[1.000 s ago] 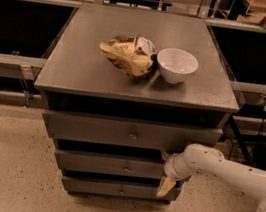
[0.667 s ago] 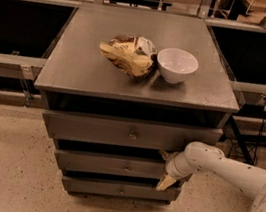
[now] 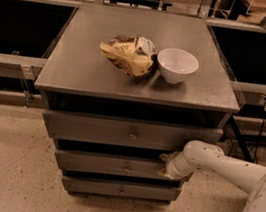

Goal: Open middle drawer

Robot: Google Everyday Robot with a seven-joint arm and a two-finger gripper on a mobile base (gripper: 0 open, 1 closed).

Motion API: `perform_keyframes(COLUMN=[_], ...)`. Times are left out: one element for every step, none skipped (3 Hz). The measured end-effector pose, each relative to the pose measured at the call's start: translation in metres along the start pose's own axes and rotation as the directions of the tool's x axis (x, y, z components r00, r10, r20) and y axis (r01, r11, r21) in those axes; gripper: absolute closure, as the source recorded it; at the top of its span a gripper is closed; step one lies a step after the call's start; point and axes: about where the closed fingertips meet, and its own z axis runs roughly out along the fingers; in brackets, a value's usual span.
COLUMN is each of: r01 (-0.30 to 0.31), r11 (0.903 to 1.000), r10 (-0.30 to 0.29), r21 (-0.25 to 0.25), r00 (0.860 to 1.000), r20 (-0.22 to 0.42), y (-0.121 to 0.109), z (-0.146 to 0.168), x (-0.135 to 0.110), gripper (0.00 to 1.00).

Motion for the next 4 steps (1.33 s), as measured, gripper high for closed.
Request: perform_keyframes(r01=[0.001,0.002,0.002,0.002], r11=[1.0000,1.0000,1.0000,1.0000], r10=[-0.001,-0.002,-0.002,-0.002], r21=[-0.003,-0.003,-0.003,-0.003], r00=[1.000,1.000,1.000,1.000], r20=[-0.004,-0.004,-0.004,-0.004], y=[0.0023,0.0022,0.0022,0.0023], z=[-0.0036,-0.0038,-0.0038,-0.0038], x=[-0.0025,-0.0026,-0.0026,-0.0026], gripper=[0.54,0.31,0.07,0.00])
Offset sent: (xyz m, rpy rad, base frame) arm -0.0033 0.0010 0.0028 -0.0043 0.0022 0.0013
